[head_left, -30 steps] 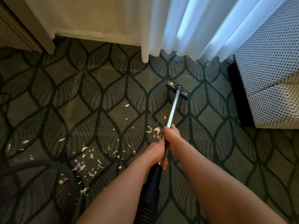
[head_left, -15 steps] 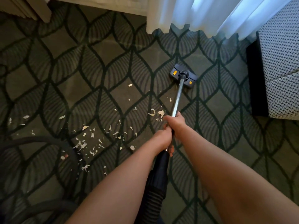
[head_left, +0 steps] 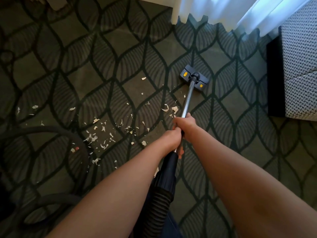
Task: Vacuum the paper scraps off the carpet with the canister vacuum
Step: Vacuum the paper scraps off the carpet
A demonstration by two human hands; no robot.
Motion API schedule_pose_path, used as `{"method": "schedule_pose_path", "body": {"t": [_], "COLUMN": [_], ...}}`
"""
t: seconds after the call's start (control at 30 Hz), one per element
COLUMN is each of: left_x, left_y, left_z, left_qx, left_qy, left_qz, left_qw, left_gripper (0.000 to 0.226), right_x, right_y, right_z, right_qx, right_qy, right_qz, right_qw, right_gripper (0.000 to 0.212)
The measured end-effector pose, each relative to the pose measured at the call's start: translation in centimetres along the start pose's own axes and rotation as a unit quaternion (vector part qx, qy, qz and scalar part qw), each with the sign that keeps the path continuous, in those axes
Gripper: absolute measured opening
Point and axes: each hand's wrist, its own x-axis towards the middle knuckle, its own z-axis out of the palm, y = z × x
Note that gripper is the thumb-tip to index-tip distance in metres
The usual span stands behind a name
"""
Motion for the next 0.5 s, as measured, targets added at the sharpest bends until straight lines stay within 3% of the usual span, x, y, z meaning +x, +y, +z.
{"method": "schedule_pose_path", "body": {"t": [0.5], "left_x": [-2.7], "left_y": [-5.9], "left_z": [-2.0], "left_qx": [0.011], "left_qy": [-0.018], "left_qz": [-0.012], "left_qw": [1.000], "left_gripper": [0.048], "right_x": [-4.3], "right_y": [4.4], "right_z": [3.4], "right_qx": [-0.024], "right_qy": [0.002], "right_qz": [0.015], "right_qw": [1.000], "right_gripper": [0.039]}}
